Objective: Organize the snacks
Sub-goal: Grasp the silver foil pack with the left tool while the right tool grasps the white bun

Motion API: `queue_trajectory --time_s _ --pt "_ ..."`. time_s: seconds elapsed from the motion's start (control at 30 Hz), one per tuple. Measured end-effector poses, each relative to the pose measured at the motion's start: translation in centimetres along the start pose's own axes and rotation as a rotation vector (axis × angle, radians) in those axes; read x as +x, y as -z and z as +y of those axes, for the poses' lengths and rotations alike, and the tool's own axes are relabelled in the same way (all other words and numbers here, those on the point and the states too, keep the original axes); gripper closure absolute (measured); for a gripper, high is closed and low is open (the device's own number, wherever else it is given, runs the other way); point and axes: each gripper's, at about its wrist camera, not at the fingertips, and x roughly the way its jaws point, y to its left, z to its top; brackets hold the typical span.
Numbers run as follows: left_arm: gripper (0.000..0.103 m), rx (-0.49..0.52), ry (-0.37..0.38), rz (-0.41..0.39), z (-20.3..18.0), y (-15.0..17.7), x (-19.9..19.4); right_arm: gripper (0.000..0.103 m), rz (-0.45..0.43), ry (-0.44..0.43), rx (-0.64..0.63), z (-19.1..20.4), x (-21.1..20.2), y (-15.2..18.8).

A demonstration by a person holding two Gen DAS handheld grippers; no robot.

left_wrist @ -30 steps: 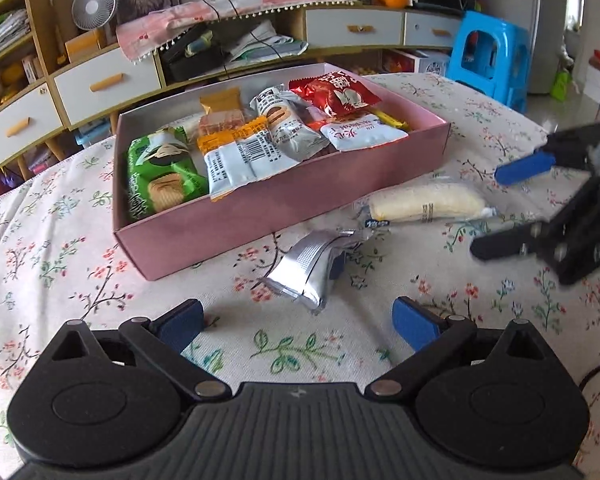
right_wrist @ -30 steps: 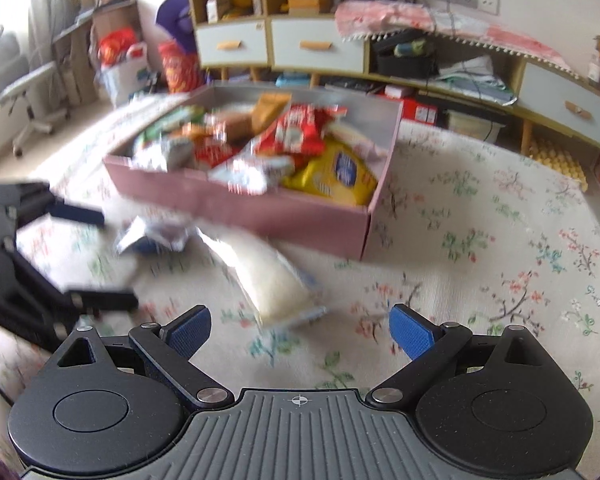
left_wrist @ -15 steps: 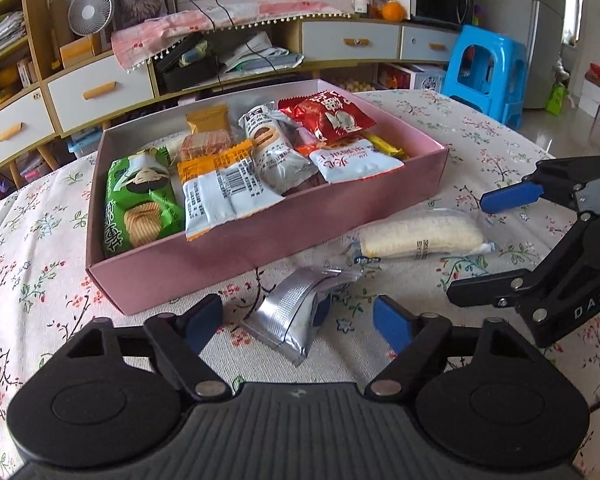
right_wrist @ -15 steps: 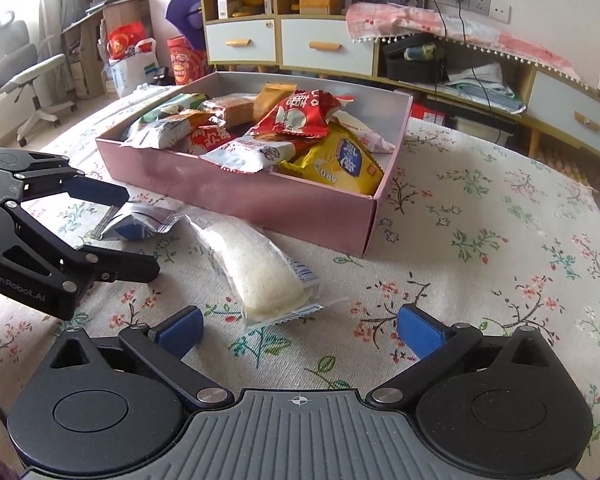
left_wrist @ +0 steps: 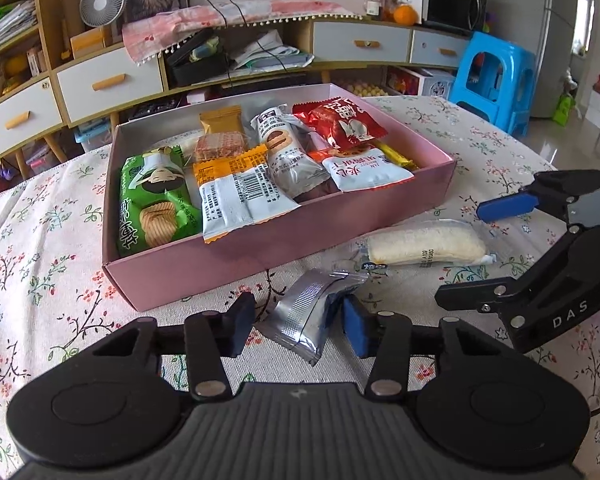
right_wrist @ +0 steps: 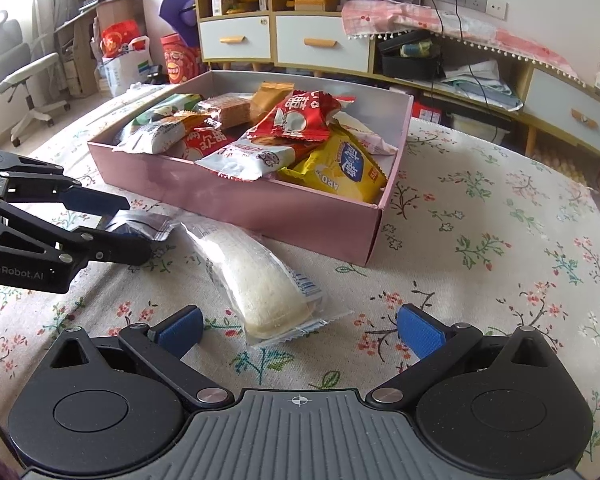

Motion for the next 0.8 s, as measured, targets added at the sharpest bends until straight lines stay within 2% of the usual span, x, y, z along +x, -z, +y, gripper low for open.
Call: queue_trajectory --time_s 0.2,0.43,0.8 --pt "0.062 -0.017 -0.003 0.042 -0.1 -0.5 0.0 0.000 0.009 0.000 -0.002 0.4 0.5 -0.6" --pt "0.069 -0.003 -0.015 0.069 -0.2 -0.6 -0.1 0.000 0.030 0.009 0.000 0.9 1.2 -1.7" --pt "0.074 -0.079 -0.016 0.093 0.7 -0.7 -0.5 0.002 0.038 0.043 -0.034 1.9 1.3 -2.2"
